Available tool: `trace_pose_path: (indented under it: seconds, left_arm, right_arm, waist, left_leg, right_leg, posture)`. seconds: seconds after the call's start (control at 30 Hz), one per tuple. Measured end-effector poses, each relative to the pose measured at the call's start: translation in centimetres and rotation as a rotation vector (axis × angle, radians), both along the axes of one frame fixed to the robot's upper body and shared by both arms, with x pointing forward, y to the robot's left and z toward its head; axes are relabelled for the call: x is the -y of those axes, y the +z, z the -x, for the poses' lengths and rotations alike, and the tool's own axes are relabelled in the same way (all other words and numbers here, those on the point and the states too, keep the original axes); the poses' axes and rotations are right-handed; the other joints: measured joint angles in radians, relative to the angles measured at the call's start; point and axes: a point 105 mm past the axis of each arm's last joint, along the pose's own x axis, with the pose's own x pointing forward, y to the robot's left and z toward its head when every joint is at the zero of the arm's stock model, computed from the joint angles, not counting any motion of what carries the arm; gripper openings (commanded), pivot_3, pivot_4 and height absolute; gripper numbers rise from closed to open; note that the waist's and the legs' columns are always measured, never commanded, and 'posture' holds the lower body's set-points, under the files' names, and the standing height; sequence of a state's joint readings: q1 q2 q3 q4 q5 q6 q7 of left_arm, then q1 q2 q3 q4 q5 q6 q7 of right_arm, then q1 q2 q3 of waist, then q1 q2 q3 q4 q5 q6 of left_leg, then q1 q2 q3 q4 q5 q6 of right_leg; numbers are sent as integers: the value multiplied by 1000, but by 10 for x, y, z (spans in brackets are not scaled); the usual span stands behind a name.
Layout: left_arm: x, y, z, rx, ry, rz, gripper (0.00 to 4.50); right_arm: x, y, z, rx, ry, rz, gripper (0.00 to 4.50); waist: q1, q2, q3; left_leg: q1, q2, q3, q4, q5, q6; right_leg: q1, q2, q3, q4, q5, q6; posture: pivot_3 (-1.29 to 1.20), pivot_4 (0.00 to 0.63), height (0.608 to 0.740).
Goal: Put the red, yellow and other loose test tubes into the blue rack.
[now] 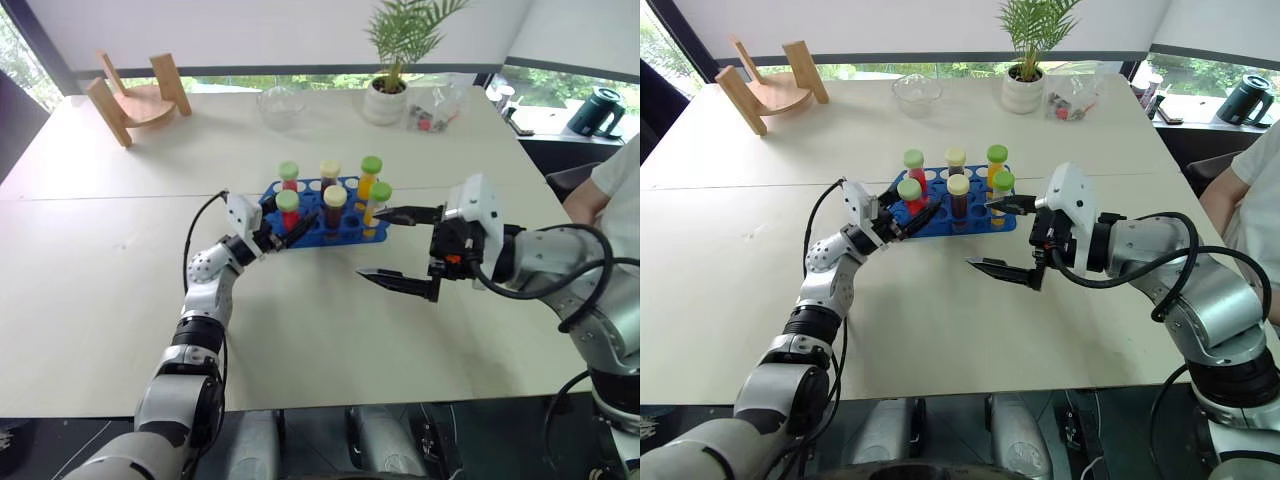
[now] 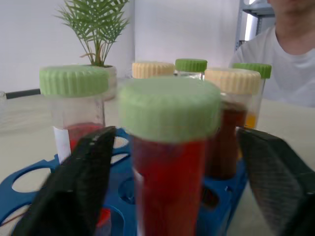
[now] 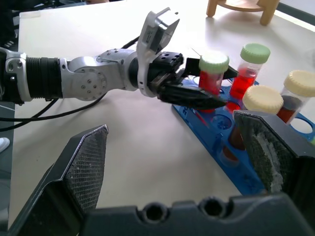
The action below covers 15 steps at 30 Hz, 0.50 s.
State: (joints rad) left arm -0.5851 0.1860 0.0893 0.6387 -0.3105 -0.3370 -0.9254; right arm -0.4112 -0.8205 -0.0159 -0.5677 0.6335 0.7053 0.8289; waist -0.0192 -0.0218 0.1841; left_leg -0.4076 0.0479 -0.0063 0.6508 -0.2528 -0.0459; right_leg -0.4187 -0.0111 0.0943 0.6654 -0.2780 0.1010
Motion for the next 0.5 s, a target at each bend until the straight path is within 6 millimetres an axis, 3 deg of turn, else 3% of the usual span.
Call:
trace_pose_path:
  seconds: [0.2, 0.3, 0.4, 0.5]
  left_arm:
    - [-34, 11, 20, 6, 28, -94, 4448]
    - [-65, 28, 40, -32, 28, -203, 4448]
    - [-80, 43, 64, -58, 26, -278, 4448]
    - [-91, 45, 84, -129, 39, -340, 4448]
  right_arm:
    - [7, -6, 1, -24, -33, 0, 4500]
    - [20, -12, 1, -43, -89, 4, 4500]
    - [34, -16, -1, -57, -139, 13, 4500]
    - [47, -21, -4, -72, -187, 29, 4500]
  waist:
    - [0, 0, 0]
    - [-1, 0, 0]
    - [-1, 0, 0]
    - [0, 0, 0]
  left_leg:
    - [0, 0, 0, 0, 0, 0]
    - [0, 1, 0, -1, 0, 0]
    - [0, 1, 1, -1, 0, 0]
    - [0, 1, 1, 0, 0, 0]
  right_leg:
    - [0, 0, 0, 0, 0, 0]
    - [-1, 0, 0, 0, 0, 0]
    - [0, -1, 0, -1, 0, 0]
    - [0, -1, 0, -1, 0, 0]
  posture:
    - [0, 150, 740]
    - [0, 150, 740]
    - [0, 150, 740]
    - [0, 150, 740]
